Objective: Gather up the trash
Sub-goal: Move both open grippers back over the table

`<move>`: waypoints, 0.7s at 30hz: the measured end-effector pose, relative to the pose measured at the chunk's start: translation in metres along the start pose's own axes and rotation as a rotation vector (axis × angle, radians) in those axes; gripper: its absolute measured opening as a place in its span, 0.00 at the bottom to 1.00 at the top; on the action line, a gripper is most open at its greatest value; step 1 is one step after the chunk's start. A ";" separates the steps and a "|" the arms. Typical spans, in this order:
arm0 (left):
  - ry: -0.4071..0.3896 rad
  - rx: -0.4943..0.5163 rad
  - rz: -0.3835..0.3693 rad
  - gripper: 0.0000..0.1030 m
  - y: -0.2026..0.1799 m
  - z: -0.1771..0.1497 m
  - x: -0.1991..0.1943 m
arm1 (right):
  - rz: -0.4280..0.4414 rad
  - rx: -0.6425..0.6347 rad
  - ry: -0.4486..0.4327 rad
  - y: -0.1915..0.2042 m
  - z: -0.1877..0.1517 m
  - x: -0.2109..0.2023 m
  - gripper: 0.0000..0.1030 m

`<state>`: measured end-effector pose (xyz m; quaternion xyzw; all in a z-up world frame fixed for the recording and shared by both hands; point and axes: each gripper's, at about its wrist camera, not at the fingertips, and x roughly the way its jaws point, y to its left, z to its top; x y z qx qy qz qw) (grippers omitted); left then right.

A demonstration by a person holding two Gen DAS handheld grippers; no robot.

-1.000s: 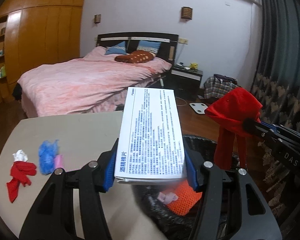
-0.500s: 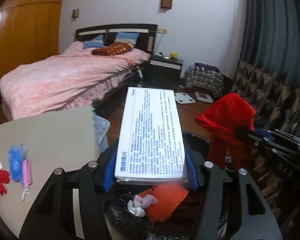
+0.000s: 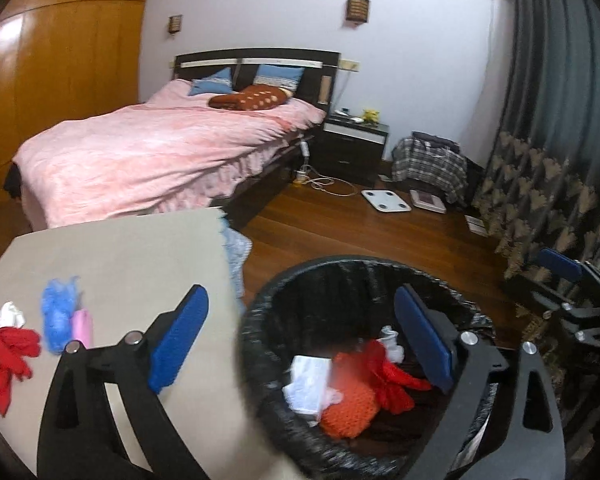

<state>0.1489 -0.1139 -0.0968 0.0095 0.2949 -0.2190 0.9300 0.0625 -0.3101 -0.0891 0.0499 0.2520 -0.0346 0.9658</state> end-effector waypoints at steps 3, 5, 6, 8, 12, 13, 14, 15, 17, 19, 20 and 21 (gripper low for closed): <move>-0.003 -0.019 0.042 0.90 0.017 -0.002 -0.012 | 0.026 -0.005 0.002 0.012 0.003 0.001 0.95; -0.005 -0.032 0.075 0.91 0.028 -0.005 -0.021 | 0.042 -0.012 0.002 0.023 0.003 0.002 0.95; -0.007 -0.037 0.090 0.91 0.033 -0.007 -0.025 | 0.053 -0.014 0.003 0.028 0.003 0.003 0.95; -0.010 -0.050 0.123 0.91 0.047 -0.011 -0.035 | 0.082 -0.017 0.006 0.040 0.004 0.006 0.95; -0.017 -0.064 0.188 0.91 0.072 -0.019 -0.051 | 0.131 -0.048 0.008 0.070 0.006 0.012 0.95; -0.019 -0.066 0.207 0.91 0.079 -0.022 -0.055 | 0.145 -0.059 0.008 0.079 0.006 0.014 0.95; -0.019 -0.069 0.221 0.91 0.085 -0.023 -0.059 | 0.156 -0.065 0.007 0.086 0.007 0.016 0.95; -0.020 -0.074 0.234 0.91 0.091 -0.025 -0.062 | 0.168 -0.072 0.005 0.093 0.007 0.017 0.95; -0.022 -0.088 0.261 0.91 0.104 -0.029 -0.068 | 0.191 -0.089 0.003 0.111 0.008 0.021 0.95; -0.022 -0.100 0.286 0.91 0.116 -0.032 -0.073 | 0.209 -0.104 0.003 0.126 0.009 0.026 0.95; -0.022 -0.105 0.302 0.91 0.123 -0.035 -0.076 | 0.218 -0.111 0.004 0.132 0.009 0.029 0.95; -0.022 -0.110 0.316 0.91 0.131 -0.038 -0.078 | 0.228 -0.121 0.006 0.142 0.009 0.033 0.95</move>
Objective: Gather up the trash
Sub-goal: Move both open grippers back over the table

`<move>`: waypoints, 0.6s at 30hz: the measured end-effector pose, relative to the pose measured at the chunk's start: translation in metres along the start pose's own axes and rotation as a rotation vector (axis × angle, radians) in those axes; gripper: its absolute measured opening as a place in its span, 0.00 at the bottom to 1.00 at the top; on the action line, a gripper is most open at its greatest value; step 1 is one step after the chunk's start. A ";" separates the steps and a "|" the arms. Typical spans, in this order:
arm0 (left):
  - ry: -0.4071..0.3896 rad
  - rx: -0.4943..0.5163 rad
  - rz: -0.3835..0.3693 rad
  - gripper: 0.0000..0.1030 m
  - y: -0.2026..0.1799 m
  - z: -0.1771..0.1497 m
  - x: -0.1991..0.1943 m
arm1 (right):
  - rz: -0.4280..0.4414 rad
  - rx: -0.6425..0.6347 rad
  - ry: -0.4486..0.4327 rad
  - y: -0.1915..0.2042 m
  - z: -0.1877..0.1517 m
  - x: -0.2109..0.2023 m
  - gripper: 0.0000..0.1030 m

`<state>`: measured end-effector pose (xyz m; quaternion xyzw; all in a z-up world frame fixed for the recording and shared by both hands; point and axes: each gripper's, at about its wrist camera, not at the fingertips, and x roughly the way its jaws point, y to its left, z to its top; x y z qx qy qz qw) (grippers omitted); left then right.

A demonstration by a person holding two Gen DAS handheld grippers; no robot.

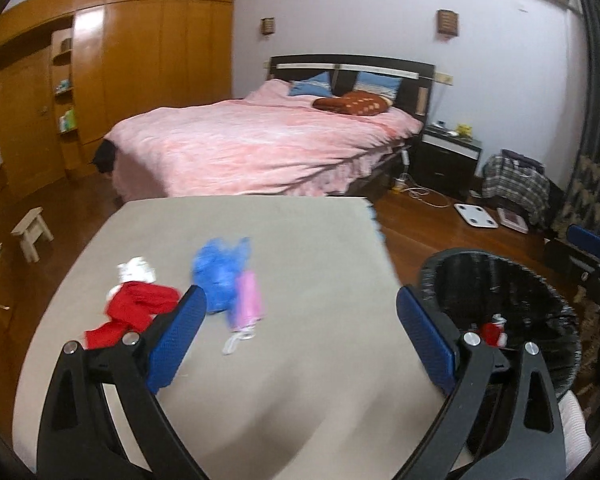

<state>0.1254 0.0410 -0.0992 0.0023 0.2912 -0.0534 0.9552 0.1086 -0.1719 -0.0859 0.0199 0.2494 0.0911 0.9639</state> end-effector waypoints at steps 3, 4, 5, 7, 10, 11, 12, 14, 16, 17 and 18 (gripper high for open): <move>0.003 -0.017 0.036 0.91 0.023 -0.005 0.000 | 0.023 -0.024 0.007 0.019 0.001 0.016 0.95; 0.004 -0.021 0.049 0.91 0.031 -0.007 0.000 | 0.030 -0.027 0.010 0.022 0.001 0.020 0.95; 0.006 -0.024 0.064 0.91 0.039 -0.009 0.002 | 0.037 -0.029 0.014 0.027 0.001 0.025 0.95; 0.008 -0.031 0.091 0.91 0.053 -0.012 0.003 | 0.053 -0.031 0.020 0.038 0.000 0.037 0.95; 0.015 -0.047 0.136 0.91 0.079 -0.017 0.009 | 0.069 -0.035 0.031 0.052 -0.003 0.055 0.95; 0.016 -0.050 0.148 0.91 0.086 -0.018 0.011 | 0.072 -0.035 0.034 0.056 -0.004 0.060 0.95; 0.018 -0.054 0.162 0.91 0.093 -0.020 0.013 | 0.075 -0.033 0.037 0.060 -0.005 0.066 0.95; 0.025 -0.066 0.188 0.91 0.110 -0.024 0.018 | 0.080 -0.030 0.046 0.068 -0.008 0.080 0.95; 0.032 -0.078 0.211 0.91 0.125 -0.027 0.023 | 0.081 -0.028 0.060 0.076 -0.012 0.093 0.95; 0.036 -0.084 0.221 0.91 0.132 -0.029 0.027 | 0.081 -0.028 0.065 0.079 -0.013 0.099 0.95; 0.042 -0.090 0.231 0.91 0.140 -0.031 0.031 | 0.082 -0.032 0.071 0.082 -0.015 0.105 0.95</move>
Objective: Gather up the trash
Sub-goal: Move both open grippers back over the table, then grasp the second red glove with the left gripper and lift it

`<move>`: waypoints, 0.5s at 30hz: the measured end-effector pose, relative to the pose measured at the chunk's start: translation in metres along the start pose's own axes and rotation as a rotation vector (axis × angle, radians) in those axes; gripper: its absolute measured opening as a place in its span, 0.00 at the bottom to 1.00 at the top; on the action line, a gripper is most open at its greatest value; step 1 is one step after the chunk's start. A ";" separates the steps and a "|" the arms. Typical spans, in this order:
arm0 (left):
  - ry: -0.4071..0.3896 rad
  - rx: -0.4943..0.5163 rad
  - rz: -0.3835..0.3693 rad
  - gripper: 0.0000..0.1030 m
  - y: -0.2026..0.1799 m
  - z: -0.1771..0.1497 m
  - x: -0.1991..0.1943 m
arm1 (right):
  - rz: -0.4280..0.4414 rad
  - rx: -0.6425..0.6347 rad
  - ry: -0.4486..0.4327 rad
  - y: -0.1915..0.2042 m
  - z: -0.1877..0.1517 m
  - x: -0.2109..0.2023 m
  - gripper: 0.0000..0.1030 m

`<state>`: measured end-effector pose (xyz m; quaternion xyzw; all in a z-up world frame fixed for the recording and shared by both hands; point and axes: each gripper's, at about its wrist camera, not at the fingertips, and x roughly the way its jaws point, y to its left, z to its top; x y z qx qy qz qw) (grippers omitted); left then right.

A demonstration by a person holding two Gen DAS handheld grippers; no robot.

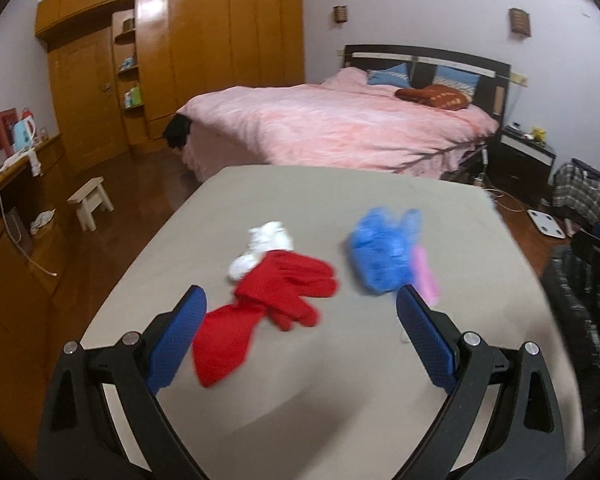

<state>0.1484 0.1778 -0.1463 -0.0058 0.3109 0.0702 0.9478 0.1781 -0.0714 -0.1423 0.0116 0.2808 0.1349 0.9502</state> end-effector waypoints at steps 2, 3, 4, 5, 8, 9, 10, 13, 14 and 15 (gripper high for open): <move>0.015 -0.011 0.011 0.91 0.011 -0.003 0.010 | -0.001 -0.010 0.014 0.005 -0.003 0.010 0.95; 0.022 -0.014 0.015 0.91 0.016 -0.005 0.015 | 0.000 -0.013 0.024 0.007 -0.005 0.016 0.95; 0.031 -0.014 0.023 0.91 0.021 -0.006 0.022 | 0.000 -0.016 0.031 0.009 -0.006 0.022 0.95; 0.039 -0.013 0.027 0.91 0.024 -0.007 0.026 | -0.001 -0.018 0.040 0.011 -0.007 0.027 0.95; 0.066 -0.022 0.023 0.91 0.032 -0.010 0.041 | -0.004 -0.019 0.056 0.015 -0.009 0.039 0.95; 0.075 -0.024 0.023 0.91 0.034 -0.010 0.046 | -0.005 -0.021 0.064 0.017 -0.010 0.043 0.94; 0.080 -0.023 0.022 0.91 0.035 -0.010 0.051 | -0.005 -0.022 0.069 0.018 -0.011 0.047 0.94; 0.103 -0.017 0.018 0.91 0.038 -0.009 0.066 | -0.007 -0.029 0.081 0.021 -0.012 0.054 0.94; 0.108 -0.018 0.013 0.91 0.039 -0.009 0.069 | -0.007 -0.032 0.084 0.021 -0.013 0.056 0.94; 0.112 -0.019 0.010 0.91 0.040 -0.007 0.073 | -0.008 -0.035 0.086 0.022 -0.013 0.057 0.94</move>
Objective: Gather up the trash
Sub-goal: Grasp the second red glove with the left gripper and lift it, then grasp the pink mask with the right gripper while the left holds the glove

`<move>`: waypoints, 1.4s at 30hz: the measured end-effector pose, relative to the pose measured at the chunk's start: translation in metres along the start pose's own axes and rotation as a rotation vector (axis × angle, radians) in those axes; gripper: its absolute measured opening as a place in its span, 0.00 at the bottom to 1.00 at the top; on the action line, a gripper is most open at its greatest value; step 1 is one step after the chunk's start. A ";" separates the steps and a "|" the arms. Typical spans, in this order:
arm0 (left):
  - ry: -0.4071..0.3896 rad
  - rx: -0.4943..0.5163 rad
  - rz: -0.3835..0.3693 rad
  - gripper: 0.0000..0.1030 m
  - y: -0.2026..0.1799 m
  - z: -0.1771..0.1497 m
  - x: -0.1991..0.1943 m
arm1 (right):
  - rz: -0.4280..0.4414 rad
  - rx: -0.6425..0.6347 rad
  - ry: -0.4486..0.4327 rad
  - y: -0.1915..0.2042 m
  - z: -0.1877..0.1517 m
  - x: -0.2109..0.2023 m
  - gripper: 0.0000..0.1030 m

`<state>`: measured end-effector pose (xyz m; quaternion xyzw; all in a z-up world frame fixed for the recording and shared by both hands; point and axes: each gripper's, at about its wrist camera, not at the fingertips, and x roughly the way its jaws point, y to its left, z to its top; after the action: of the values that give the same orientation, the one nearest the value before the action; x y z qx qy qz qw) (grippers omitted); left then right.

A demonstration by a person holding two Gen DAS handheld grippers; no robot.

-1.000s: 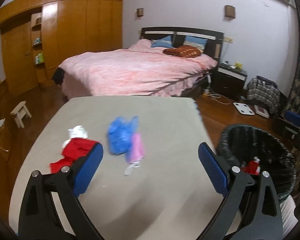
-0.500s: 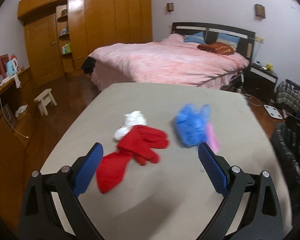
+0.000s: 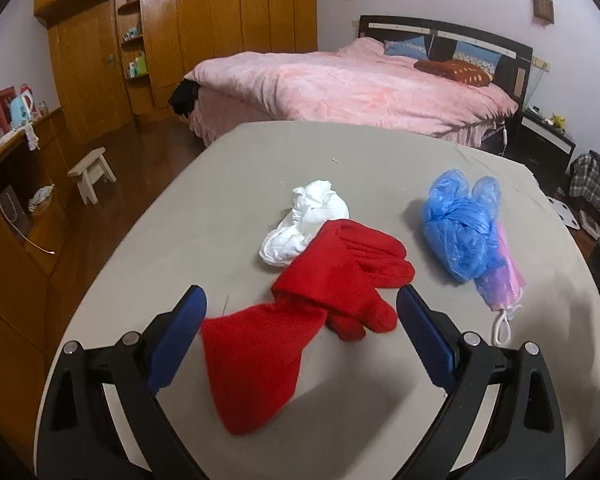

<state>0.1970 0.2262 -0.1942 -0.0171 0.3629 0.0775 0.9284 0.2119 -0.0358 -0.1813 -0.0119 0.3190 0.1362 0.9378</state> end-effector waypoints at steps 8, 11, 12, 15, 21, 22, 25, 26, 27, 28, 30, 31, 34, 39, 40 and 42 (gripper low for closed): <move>0.106 -0.074 -0.080 0.67 0.005 0.002 0.031 | 0.004 -0.017 0.034 0.007 0.002 0.017 0.94; 0.130 -0.080 -0.105 0.37 0.002 -0.001 0.035 | 0.016 -0.022 0.047 0.011 0.002 0.023 0.94; 0.128 -0.081 -0.123 0.21 0.002 -0.001 0.035 | 0.023 -0.025 0.054 0.013 0.002 0.026 0.94; 0.126 -0.086 -0.162 0.11 -0.001 -0.003 0.035 | 0.046 -0.037 0.079 0.020 0.001 0.034 0.94; 0.088 -0.070 -0.183 0.10 -0.015 -0.007 0.017 | 0.079 -0.046 0.111 0.032 -0.003 0.044 0.90; 0.086 -0.070 -0.184 0.10 -0.017 -0.009 0.014 | 0.085 -0.042 0.119 0.033 -0.004 0.046 0.88; 0.085 -0.071 -0.181 0.10 -0.020 -0.016 0.008 | 0.091 -0.047 0.144 0.037 -0.007 0.052 0.80; 0.085 -0.073 -0.178 0.10 -0.020 -0.017 0.008 | 0.094 -0.052 0.153 0.039 -0.008 0.054 0.76; 0.086 -0.078 -0.175 0.10 -0.019 -0.018 0.007 | 0.099 -0.053 0.161 0.040 -0.008 0.057 0.74; 0.088 -0.082 -0.173 0.10 -0.019 -0.017 0.008 | 0.102 -0.053 0.168 0.040 -0.008 0.059 0.69; 0.095 -0.091 -0.168 0.10 -0.018 -0.017 0.010 | 0.112 -0.047 0.187 0.042 -0.009 0.063 0.63; 0.099 -0.092 -0.165 0.10 -0.018 -0.018 0.011 | 0.119 -0.042 0.198 0.043 -0.010 0.066 0.57; 0.108 -0.091 -0.161 0.10 -0.019 -0.019 0.014 | 0.163 -0.032 0.230 0.043 -0.012 0.070 0.29; 0.112 -0.087 -0.153 0.10 -0.019 -0.019 0.013 | 0.197 -0.026 0.228 0.043 -0.012 0.061 0.13; 0.108 -0.082 -0.150 0.10 -0.020 -0.019 0.011 | 0.199 -0.019 0.223 0.041 -0.011 0.058 0.13; 0.093 -0.070 -0.146 0.10 -0.022 -0.016 0.006 | 0.199 -0.009 0.205 0.037 -0.008 0.048 0.13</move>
<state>0.1943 0.2037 -0.2109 -0.0795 0.4006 0.0215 0.9126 0.2339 0.0104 -0.2140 0.0018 0.4122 0.2278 0.8821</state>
